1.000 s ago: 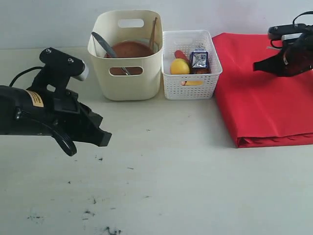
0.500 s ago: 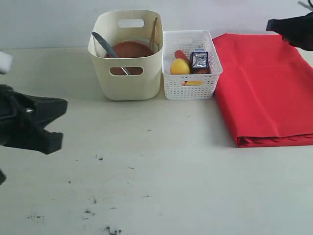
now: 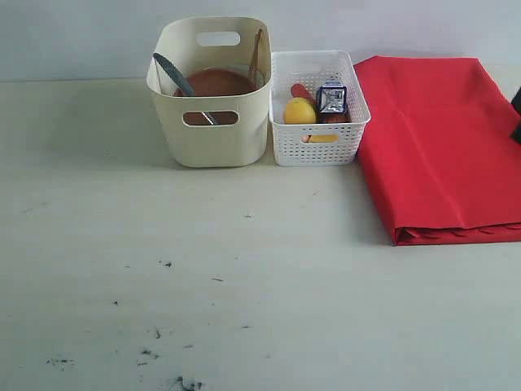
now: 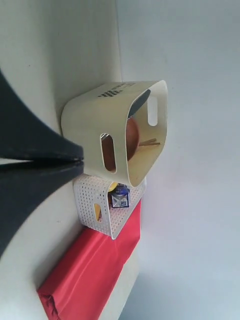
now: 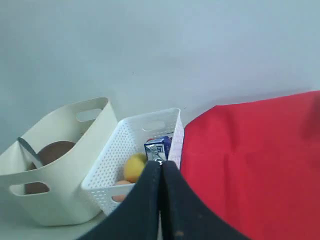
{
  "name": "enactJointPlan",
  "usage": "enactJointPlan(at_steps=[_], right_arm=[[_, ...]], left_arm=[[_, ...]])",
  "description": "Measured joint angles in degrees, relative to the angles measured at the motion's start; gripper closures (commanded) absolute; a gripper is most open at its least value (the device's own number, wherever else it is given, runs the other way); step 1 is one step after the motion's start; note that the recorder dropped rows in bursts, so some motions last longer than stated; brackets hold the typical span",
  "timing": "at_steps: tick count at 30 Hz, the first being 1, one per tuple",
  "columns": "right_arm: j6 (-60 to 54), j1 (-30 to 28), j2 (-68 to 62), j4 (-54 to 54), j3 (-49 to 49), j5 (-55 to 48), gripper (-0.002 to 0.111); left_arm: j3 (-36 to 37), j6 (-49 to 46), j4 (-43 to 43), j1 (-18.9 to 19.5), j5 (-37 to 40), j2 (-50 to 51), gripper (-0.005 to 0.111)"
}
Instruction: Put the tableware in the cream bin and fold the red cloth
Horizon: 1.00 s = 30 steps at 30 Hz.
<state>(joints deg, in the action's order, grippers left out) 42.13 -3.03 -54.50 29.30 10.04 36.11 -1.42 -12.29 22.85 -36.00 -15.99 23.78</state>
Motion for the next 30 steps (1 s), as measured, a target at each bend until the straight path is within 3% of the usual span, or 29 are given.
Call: enactJointPlan(at_steps=[5,10,21,24,27,30], right_arm=[[-0.37,0.00,14.31,2.10,-8.40,-0.27,0.108],[4.27,0.00,25.55,9.59,-9.77,-5.90,0.108],[11.64,0.00,32.35,14.31,-9.77,-13.86,0.108],[6.53,0.00,32.44,3.40,-9.77,-20.18,0.108],[-11.90,0.00,32.44,-18.69,-9.77,-27.39,0.108],[-27.12,0.00,32.44,-28.92,-9.77,-30.36,0.108]], left_arm=[[1.21,0.54,0.26,0.00,1.56,-2.11,0.107],[1.21,0.54,0.26,0.00,3.98,-2.34,0.107],[1.31,0.54,0.26,0.00,4.09,-2.34,0.107],[1.31,0.54,0.26,0.00,4.09,-2.34,0.107],[1.31,0.54,0.26,0.00,4.09,-2.34,0.107],[1.31,0.54,0.14,0.00,4.09,-2.34,0.107]])
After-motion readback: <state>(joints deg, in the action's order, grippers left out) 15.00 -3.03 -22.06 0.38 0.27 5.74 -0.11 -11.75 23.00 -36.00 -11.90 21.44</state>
